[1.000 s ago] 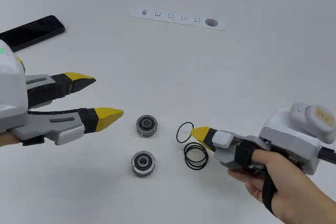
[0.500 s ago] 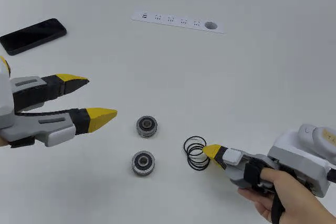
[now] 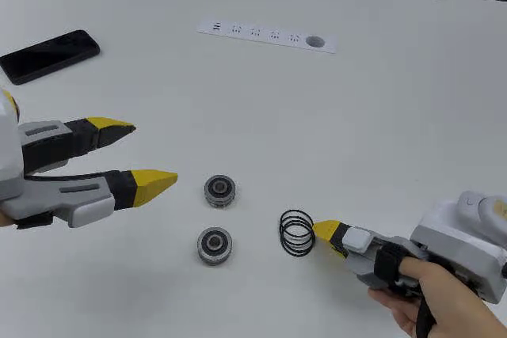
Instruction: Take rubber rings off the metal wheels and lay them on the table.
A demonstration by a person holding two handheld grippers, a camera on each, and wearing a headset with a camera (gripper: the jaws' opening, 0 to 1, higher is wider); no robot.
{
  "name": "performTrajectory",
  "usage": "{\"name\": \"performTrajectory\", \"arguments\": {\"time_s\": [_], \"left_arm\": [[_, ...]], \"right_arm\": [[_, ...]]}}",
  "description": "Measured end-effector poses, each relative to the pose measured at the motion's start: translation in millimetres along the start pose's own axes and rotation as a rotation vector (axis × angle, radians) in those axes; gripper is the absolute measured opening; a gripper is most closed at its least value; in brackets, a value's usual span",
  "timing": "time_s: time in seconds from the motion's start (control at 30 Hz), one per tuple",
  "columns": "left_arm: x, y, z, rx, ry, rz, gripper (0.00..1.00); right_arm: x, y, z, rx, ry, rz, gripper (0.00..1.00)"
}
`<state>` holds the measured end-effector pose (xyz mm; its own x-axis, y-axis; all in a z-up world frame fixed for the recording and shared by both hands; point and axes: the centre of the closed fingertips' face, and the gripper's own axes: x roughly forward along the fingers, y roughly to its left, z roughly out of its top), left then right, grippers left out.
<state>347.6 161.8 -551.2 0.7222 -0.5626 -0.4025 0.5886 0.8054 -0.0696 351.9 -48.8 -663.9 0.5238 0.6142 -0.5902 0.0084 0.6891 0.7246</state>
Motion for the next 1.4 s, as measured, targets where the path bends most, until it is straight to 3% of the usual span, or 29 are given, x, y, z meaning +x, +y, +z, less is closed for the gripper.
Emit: {"name": "performTrajectory", "arguments": {"time_s": [0.23,0.57,0.67,0.77,0.87,1.0,1.2,1.4], "left_arm": [[-11.8,6.4,-8.7,-0.009,0.015,0.025,0.54],[-40.3,17.2,-14.4,-0.019,0.016,0.072,0.58],[-44.7,20.4,-16.3,-0.02,0.004,0.08,0.59],[-47.5,22.4,-8.5,-0.059,-0.066,0.09,0.6],[-47.9,23.3,-11.9,-0.044,-0.07,0.086,0.61],[-43.8,11.9,-18.7,-0.017,-0.056,0.058,0.66],[-34.1,-12.7,-34.1,-0.004,-0.039,0.001,0.7],[-25.2,-30.3,-48.9,0.021,0.012,-0.035,0.72]], "right_arm": [[-11.1,5.1,10.7,-0.135,-0.02,0.019,0.12],[-38.4,17.6,37.0,-0.298,-0.114,0.044,0.23],[-46.7,17.0,42.3,-0.329,-0.125,0.046,0.28],[-56.8,18.3,51.5,-0.37,-0.159,0.059,0.34],[-64.4,22.6,53.8,-0.442,-0.169,0.063,0.39],[-70.0,30.8,51.8,-0.609,-0.148,0.065,0.44],[-70.5,47.8,32.8,-0.833,-0.069,0.116,0.5],[-64.1,41.2,18.8,-0.911,0.009,0.119,0.54]]}}
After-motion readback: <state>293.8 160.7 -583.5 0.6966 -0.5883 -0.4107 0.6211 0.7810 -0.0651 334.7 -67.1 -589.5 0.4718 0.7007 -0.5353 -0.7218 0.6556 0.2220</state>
